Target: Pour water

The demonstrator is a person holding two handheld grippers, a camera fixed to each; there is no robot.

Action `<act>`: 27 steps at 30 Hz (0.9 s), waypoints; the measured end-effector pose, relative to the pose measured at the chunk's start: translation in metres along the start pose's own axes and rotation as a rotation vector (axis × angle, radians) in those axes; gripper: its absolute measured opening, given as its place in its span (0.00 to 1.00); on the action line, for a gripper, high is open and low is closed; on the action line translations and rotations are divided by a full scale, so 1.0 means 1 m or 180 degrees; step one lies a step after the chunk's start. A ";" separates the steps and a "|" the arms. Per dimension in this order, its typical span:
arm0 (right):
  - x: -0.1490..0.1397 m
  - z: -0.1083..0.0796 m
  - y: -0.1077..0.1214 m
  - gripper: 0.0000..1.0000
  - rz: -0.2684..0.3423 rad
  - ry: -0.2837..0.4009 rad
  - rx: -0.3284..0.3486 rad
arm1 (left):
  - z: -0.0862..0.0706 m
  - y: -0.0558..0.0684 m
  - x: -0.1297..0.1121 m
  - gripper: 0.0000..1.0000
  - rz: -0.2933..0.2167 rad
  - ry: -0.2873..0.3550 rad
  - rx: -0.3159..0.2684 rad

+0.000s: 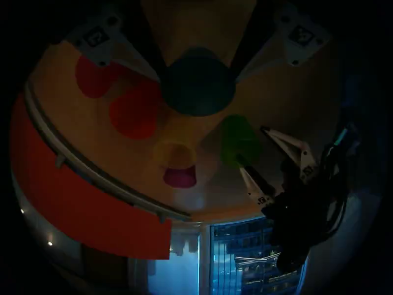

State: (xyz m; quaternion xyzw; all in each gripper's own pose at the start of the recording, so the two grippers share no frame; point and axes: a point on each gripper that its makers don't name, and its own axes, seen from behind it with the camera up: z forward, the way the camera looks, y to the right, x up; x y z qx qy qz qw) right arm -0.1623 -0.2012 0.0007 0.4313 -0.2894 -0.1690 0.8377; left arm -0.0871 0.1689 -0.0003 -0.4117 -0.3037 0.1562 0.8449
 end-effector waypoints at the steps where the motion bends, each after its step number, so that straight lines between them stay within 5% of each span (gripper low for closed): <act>1: 0.000 0.000 0.000 0.96 0.0005 0.0000 0.0002 | -0.001 0.000 -0.001 0.94 -0.0001 -0.0002 0.0008; 27: -0.018 -0.003 -0.002 0.98 0.0085 -0.0044 -0.0076 | -0.014 0.012 0.003 0.96 -0.0061 0.0086 0.0037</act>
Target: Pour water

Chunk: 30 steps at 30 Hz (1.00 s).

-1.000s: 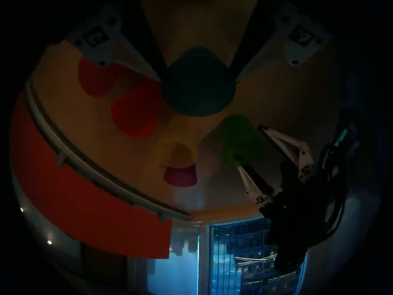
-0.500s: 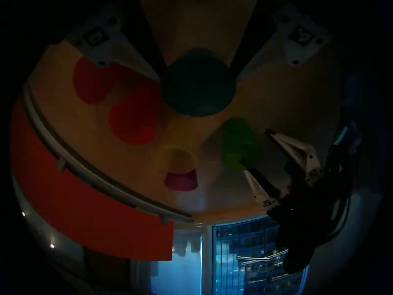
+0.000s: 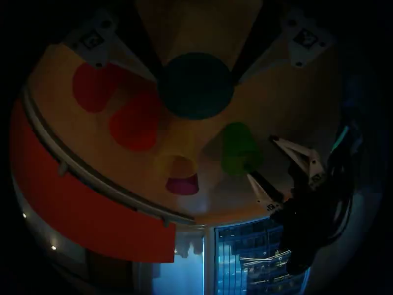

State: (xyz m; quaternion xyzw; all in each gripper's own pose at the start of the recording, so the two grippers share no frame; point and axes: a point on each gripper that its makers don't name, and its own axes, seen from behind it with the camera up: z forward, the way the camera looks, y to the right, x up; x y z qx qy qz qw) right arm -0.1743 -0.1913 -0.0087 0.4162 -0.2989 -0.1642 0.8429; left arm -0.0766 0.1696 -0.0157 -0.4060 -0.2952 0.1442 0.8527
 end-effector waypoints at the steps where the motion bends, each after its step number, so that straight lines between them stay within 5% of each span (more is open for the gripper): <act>1: -0.001 0.000 0.000 0.98 0.0003 -0.0001 -0.0005 | -0.001 0.000 0.000 0.96 -0.0005 0.0007 0.0003; 11: -0.014 -0.021 0.004 0.98 0.0033 -0.0010 -0.0137 | -0.018 -0.003 -0.006 0.96 -0.0085 0.0065 0.0112; 30: -0.032 -0.093 0.015 0.99 0.0167 0.0284 -0.0644 | -0.072 -0.011 -0.011 0.96 -0.0352 0.0452 0.0510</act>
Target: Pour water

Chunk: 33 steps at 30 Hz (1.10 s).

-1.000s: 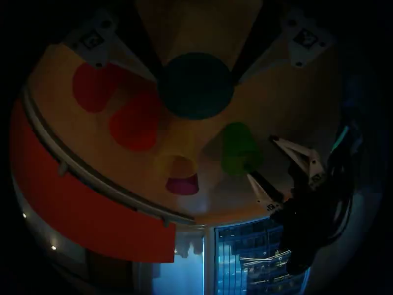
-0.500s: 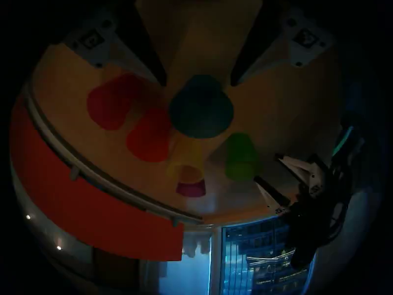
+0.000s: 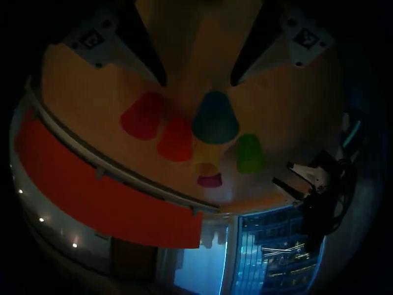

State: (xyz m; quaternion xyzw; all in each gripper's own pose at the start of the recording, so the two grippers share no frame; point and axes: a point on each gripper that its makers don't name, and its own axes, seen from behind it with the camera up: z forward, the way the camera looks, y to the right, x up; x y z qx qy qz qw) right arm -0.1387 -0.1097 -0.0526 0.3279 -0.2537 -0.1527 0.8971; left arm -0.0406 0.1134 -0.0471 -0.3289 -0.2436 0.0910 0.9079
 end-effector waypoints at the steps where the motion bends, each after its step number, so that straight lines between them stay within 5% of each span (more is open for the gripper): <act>1: 0.000 -0.003 0.002 0.99 0.0009 0.0021 -0.0034 | -0.002 -0.001 0.001 0.96 -0.0005 0.0026 0.0026; 11: 0.016 -0.027 0.019 1.00 0.0126 0.0363 -0.0404 | -0.019 -0.019 0.013 0.96 -0.0002 0.0355 0.0455; 33: 0.054 -0.082 0.097 1.00 0.0816 0.1364 -0.1740 | -0.073 -0.049 0.068 0.97 -0.0147 0.1415 0.1314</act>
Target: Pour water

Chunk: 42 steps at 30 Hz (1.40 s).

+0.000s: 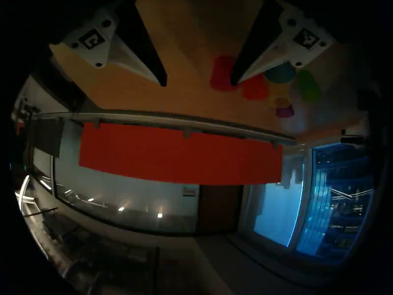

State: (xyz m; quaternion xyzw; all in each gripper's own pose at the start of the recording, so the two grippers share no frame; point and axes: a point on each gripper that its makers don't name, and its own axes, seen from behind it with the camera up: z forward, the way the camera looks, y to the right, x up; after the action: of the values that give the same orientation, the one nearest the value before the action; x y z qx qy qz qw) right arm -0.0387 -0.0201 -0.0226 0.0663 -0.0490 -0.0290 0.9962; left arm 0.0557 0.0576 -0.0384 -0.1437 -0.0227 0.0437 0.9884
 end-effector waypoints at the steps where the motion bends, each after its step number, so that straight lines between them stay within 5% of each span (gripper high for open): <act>1: 0.001 0.000 0.002 1.00 0.0009 0.0028 -0.0036 | -0.001 -0.001 0.003 0.97 -0.0014 0.0036 0.0035; 8: 0.014 0.000 0.016 1.00 0.0053 0.0279 -0.0355 | -0.004 -0.010 0.013 0.97 -0.0145 0.0209 0.0279; 17: 0.025 -0.007 0.014 1.00 0.0164 0.0454 -0.0507 | -0.004 -0.014 0.018 0.97 -0.0342 0.0345 0.0421; 27: 0.020 -0.013 0.017 1.00 0.0329 0.0483 -0.0571 | 0.000 -0.021 0.006 0.96 -0.0180 0.0336 0.0576; 42: 0.017 -0.014 0.024 1.00 0.0332 0.0456 -0.0649 | 0.008 -0.037 -0.008 0.97 -0.0173 0.0396 0.0840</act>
State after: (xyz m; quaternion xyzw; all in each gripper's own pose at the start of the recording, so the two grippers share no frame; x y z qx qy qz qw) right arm -0.0187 0.0045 -0.0319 -0.0360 0.0221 0.0228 0.9988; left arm 0.0503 0.0240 -0.0201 -0.0142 0.0407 0.0106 0.9990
